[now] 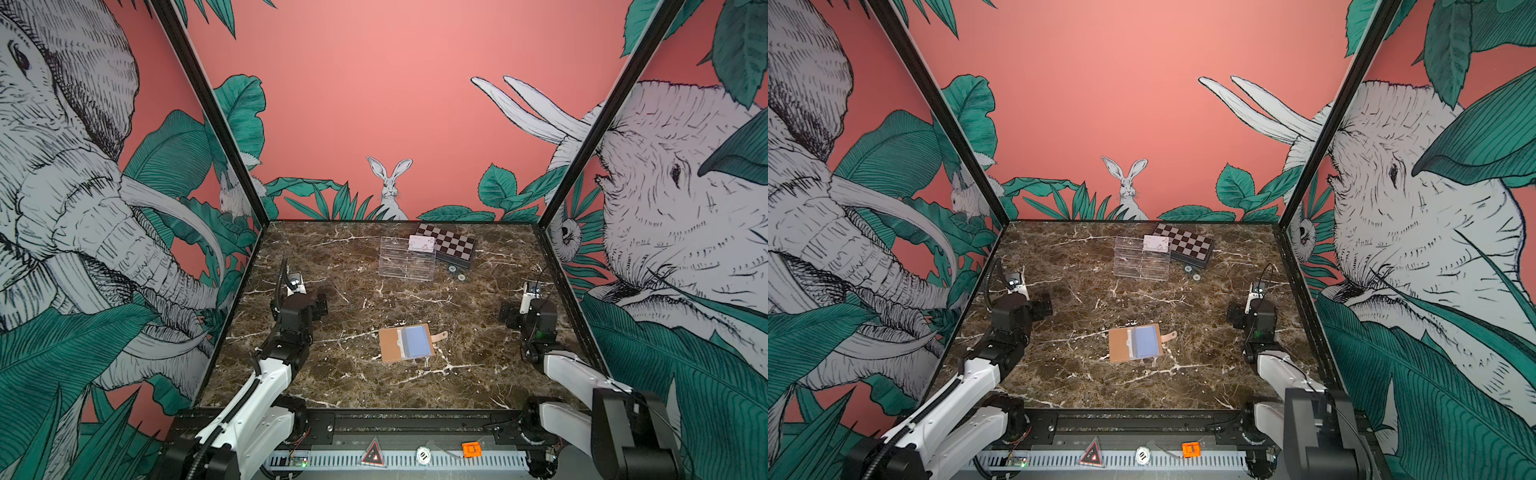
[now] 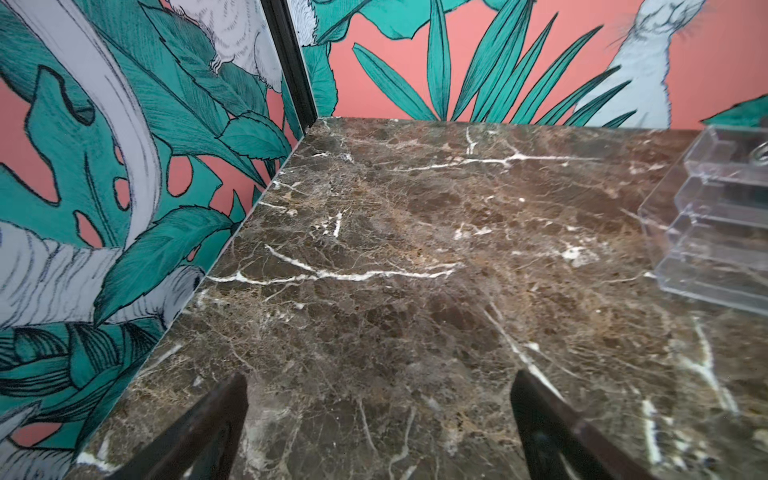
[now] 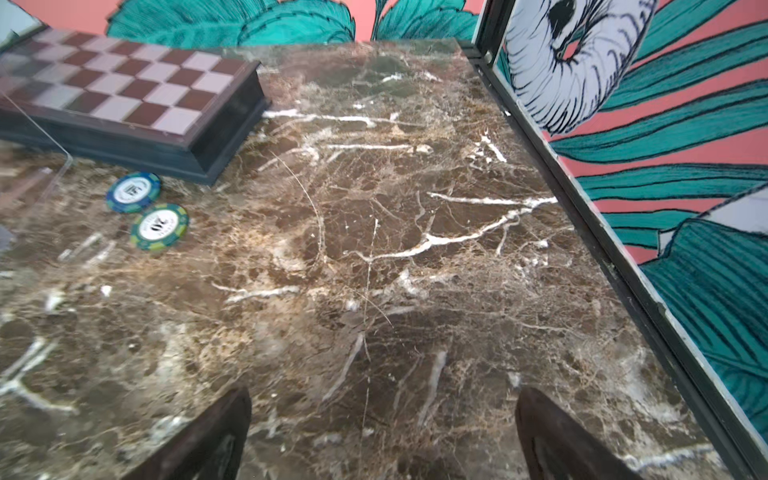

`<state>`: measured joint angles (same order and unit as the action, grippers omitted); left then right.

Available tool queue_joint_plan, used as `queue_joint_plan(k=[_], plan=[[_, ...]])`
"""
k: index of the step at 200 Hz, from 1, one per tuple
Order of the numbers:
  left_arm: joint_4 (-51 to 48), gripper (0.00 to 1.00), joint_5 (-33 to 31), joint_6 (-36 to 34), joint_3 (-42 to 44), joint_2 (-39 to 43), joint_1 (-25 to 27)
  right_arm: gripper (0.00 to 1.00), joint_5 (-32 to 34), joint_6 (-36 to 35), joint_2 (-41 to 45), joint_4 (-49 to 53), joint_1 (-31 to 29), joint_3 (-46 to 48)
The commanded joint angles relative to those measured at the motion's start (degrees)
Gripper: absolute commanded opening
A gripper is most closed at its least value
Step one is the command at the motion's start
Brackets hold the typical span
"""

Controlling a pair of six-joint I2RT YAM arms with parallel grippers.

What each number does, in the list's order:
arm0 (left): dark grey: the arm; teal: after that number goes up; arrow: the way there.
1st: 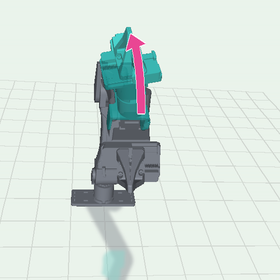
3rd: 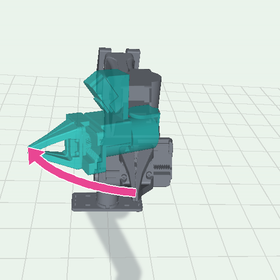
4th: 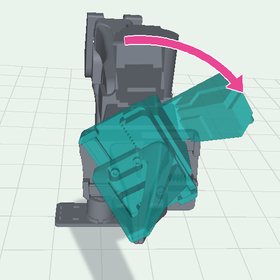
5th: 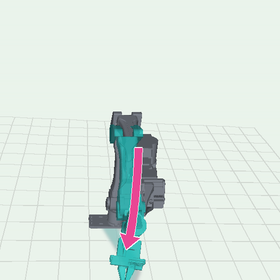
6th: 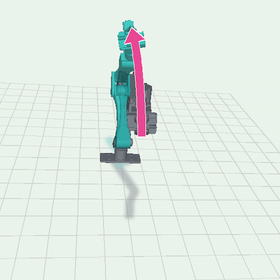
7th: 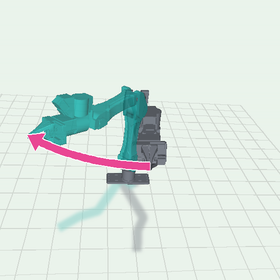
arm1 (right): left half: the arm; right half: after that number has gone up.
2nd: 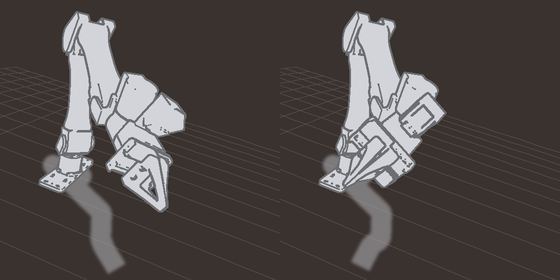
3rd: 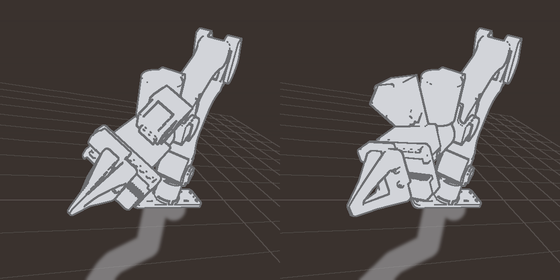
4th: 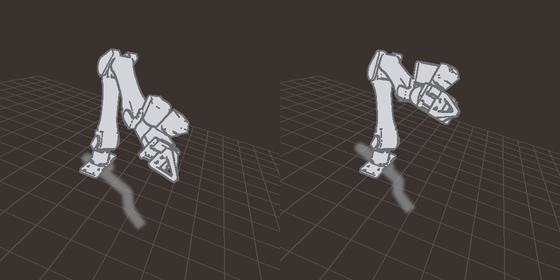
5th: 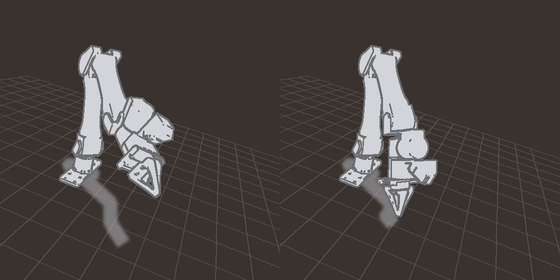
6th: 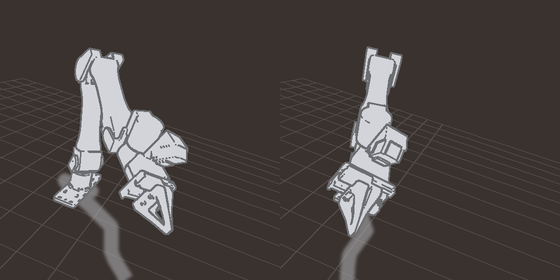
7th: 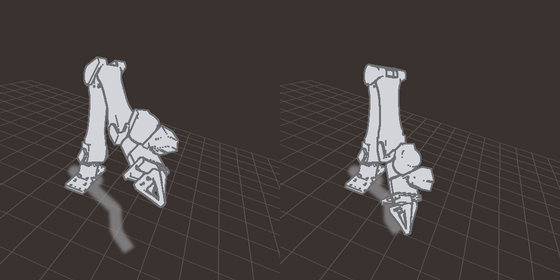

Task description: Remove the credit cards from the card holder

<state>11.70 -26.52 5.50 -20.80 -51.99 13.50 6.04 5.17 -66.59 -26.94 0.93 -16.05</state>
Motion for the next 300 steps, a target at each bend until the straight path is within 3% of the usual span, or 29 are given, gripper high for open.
queue_joint_plan(k=[1, 47, 80, 120, 183, 300], plan=[[11.3, 0.99, -2.7, -4.3, 3.1, -2.9, -1.9, 0.98, 1.2, -2.2, -3.8, -13.1, 0.4, -0.6], [30.9, 0.99, 1.1, -3.5, 8.4, -14.0, -6.7, 0.95, -6.5, -3.5, -15.8, -21.8, 0.7, -4.4], [37.9, 0.99, 9.2, -5.1, 8.3, -18.7, -9.9, 0.97, -7.2, -3.5, -21.8, -34.3, 0.7, -1.2], [41.7, 0.99, 19.0, -8.2, 6.0, -24.3, -12.2, 0.97, -6.5, -3.5, -20.6, -32.4, 0.7, -1.1], [51.6, 0.99, 22.8, -9.5, 3.6, -37.5, -12.3, 0.97, -6.1, -3.2, -20.6, -30.3, 0.7, -2.1], [44.4, 0.99, 27.9, -11.5, 0.5, -36.7, -12.4, 0.98, -4.4, -2.2, -20.6, -25.6, 0.7, -4.5]])
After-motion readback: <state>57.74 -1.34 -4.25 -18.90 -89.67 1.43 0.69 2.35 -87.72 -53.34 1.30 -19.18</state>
